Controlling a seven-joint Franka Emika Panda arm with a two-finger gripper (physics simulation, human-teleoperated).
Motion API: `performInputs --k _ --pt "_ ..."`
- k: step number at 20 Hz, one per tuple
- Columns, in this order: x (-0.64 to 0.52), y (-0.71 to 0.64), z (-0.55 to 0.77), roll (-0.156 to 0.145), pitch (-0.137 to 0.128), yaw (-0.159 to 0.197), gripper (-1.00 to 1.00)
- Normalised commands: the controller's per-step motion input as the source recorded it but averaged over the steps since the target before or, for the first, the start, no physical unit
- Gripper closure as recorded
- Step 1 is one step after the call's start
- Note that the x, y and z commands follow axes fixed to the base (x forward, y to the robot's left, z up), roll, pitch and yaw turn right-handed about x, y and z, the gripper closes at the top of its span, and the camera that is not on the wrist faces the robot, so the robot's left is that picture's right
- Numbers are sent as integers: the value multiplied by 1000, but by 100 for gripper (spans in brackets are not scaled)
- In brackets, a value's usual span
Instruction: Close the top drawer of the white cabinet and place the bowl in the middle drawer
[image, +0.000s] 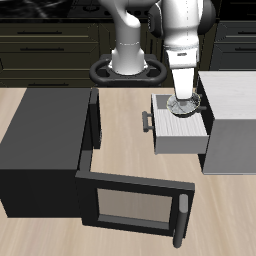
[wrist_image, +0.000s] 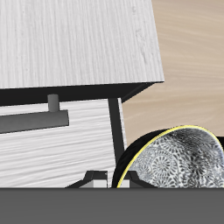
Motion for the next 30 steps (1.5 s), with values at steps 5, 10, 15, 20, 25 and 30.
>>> performInputs --k 5,10,15,20,25,30 --pt "-184 161 -175 32 47 -4 100" --pt "-248 86 -245 22 54 -3 100" --pt "-157 51 -226 24 40 5 100" --pt "-167 -80 -156 3 36 -10 100" --pt "-92 2 2 -5 0 -23 100" --pt "-49 117 98 22 -13 -14 100"
